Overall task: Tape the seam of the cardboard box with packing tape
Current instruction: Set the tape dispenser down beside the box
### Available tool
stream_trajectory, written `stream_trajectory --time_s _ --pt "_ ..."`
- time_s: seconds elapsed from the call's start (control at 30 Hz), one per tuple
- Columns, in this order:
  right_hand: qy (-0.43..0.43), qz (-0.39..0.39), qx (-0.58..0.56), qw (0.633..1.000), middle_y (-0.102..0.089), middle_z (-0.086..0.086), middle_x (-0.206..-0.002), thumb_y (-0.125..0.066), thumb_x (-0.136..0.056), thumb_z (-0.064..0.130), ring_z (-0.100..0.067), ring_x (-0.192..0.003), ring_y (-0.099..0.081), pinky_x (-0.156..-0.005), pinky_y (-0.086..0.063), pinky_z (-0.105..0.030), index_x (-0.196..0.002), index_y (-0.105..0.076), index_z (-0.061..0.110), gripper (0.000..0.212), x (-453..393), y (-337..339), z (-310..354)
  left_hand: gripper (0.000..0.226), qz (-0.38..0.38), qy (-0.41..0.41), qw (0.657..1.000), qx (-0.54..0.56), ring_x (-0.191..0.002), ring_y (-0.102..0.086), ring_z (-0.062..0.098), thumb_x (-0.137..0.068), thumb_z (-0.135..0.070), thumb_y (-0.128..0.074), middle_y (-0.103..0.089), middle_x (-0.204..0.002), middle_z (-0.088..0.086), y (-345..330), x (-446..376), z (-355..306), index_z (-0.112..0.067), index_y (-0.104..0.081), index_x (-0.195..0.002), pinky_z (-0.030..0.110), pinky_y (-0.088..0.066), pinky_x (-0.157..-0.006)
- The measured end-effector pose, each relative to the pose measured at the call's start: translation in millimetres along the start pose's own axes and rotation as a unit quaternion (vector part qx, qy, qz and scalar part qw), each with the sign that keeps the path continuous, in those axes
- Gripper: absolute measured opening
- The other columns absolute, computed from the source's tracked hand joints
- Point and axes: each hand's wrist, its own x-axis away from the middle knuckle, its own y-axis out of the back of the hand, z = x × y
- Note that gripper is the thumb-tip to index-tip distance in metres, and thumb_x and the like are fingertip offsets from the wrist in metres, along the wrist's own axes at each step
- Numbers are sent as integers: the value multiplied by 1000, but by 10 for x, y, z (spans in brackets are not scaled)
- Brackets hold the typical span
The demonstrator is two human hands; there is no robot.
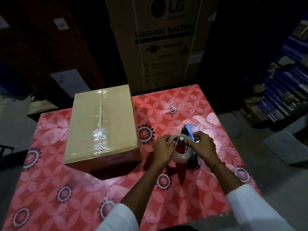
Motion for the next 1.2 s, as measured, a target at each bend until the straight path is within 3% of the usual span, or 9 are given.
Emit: stream_trajectory --time_s 0.1,0.23,0.47,0.67,0.87,1.0,1.07,1.2 --pt "11 20 28 999 -61 8 -80 -83 -79 34 -18 -81 -59 -70 -44 -32 -90 -63 21 26 -117 3 -88 31 13 22 1000 -6 -94 -66 25 -83 -29 -59 -70 -102 7 -86 -52 -26 -14 -71 -107 42 -56 -81" --pt "20 40 41 998 -64 3 -84 -81 -81 29 -20 -81 -61 -70 -44 -32 -97 -67 14 26 -261 8 -146 22 26 18 999 -6 -90 -65 23 -90 -12 -63 -72 -104 11 -113 -121 -97 -5 -70 -110 28 -46 -74" --pt "27 45 31 998 -76 -5 -99 -79 -83 22 -26 -87 -69 -74 -51 -34 -107 -72 15 26 -386 -27 -197 19 34 40 998 16 -96 -66 25 -95 -9 -58 -70 -107 12 -193 -215 -72 -5 -67 -112 38 -54 -84" --pt "43 48 27 998 -74 -2 -101 -78 -86 26 -18 -84 -65 -71 -44 -29 -111 -70 17 28 -394 -62 -274 18 52 34 998 9 -97 -65 24 -95 -15 -59 -67 -109 9 -179 -249 -32 -11 -66 -110 44 -55 -88" --pt "107 32 109 988 -62 -11 -115 -65 -94 40 -30 -102 -59 -81 -51 -44 -122 -61 15 37 -355 -70 -353 28 53 -4 998 -30 -108 -65 28 -96 -17 -59 -68 -117 13 -96 -271 -7 -5 -65 -120 34 -50 -89" --pt "160 -32 151 975 -64 -11 -112 -60 -96 32 -36 -104 -57 -81 -48 -48 -119 -64 13 30 -355 -45 -199 27 15 -31 999 -11 -108 -65 30 -97 -13 -58 -70 -118 17 148 -261 -163 -1 -66 -120 35 -51 -95" --pt "175 -60 122 975 -67 -8 -105 -59 -95 31 -34 -98 -60 -80 -49 -48 -109 -66 16 22 -357 -53 20 21 20 -54 998 21 -95 -69 31 -98 -16 -57 -72 -105 17 378 -233 -238 -4 -67 -113 43 -57 -85" --pt "247 -76 57 964 -65 -2 -91 -58 -94 28 -26 -85 -60 -73 -49 -43 -98 -65 17 14 -268 -198 584 17 -5 -94 993 76 -75 -68 20 -99 -18 -56 -73 -93 13 994 -108 -361 -9 -68 -107 31 -54 -64"
